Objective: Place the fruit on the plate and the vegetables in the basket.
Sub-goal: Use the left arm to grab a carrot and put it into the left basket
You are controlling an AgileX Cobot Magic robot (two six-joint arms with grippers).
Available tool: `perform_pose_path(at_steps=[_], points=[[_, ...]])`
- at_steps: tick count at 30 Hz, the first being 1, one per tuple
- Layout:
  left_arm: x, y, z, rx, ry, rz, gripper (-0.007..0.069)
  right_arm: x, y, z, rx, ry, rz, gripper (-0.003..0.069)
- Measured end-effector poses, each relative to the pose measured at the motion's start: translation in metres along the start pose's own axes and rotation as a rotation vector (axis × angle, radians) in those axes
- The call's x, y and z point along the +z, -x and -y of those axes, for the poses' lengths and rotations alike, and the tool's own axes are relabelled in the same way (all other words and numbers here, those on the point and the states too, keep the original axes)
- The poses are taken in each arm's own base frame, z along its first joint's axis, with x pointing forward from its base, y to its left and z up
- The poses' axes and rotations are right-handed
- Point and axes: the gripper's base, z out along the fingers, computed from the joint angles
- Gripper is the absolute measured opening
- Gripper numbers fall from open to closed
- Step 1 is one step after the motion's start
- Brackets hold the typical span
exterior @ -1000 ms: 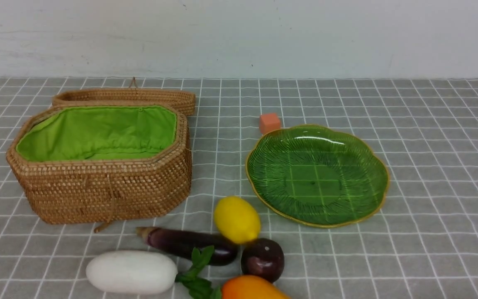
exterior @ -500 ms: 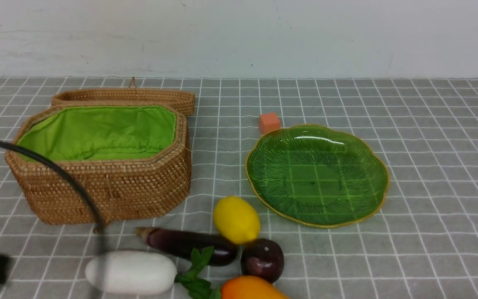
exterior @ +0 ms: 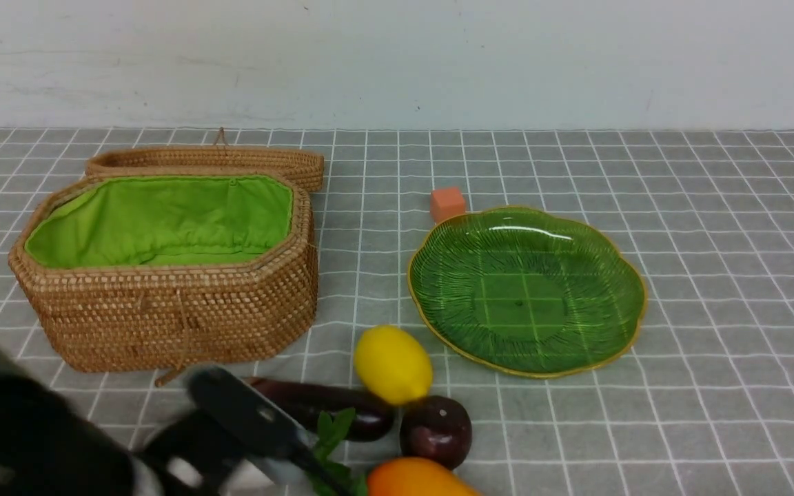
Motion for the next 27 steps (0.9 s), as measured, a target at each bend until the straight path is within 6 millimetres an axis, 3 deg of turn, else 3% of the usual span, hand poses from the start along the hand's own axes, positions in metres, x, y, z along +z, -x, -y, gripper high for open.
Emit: perform_pose_path(at_steps=[3,6,10,12,15,17,18,19,20,23,25,26,27], points=[[0.023,0.007,-0.001,0.028,0.024,-0.042,0.0532,0.000,0.000,0.000,0.000,0.000,0.000,0.0240],[0.067,0.019,-0.007,0.040,0.061,-0.125,0.0514,0.000,0.000,0.000,0.000,0.000,0.000,0.0240],[0.076,0.026,-0.008,0.042,0.073,-0.172,0.0422,0.000,0.000,0.000,0.000,0.000,0.000,0.0240],[0.075,0.029,-0.008,0.053,0.080,-0.187,0.0330,0.000,0.000,0.000,0.000,0.000,0.000,0.0240],[0.066,0.033,-0.008,0.066,0.089,-0.218,0.0317,0.000,0.000,0.000,0.000,0.000,0.000,0.0240],[0.044,0.036,-0.009,0.107,0.127,-0.237,0.0318,0.000,0.000,0.000,0.000,0.000,0.000,0.0240],[0.043,0.037,-0.010,0.111,0.132,-0.244,0.0318,0.000,0.000,0.000,0.000,0.000,0.000,0.0240],[0.017,0.038,-0.014,0.142,0.186,-0.239,0.0318,0.000,0.000,0.000,0.000,0.000,0.000,0.0240],[0.007,0.039,-0.018,0.147,0.213,-0.234,0.0318,0.000,0.000,0.000,0.000,0.000,0.000,0.0240],[-0.035,0.047,-0.040,0.128,0.333,-0.135,0.0318,0.000,0.000,0.000,0.000,0.000,0.000,0.0240],[-0.072,0.056,-0.072,0.070,0.466,-0.016,0.0318,0.000,0.000,0.000,0.000,0.000,0.000,0.0240],[-0.073,0.056,-0.075,0.066,0.478,-0.011,0.0318,0.000,0.000,0.000,0.000,0.000,0.000,0.0240],[-0.095,0.063,-0.098,0.053,0.585,0.077,0.0318,0.000,0.000,0.000,0.000,0.000,0.000,0.0240]])
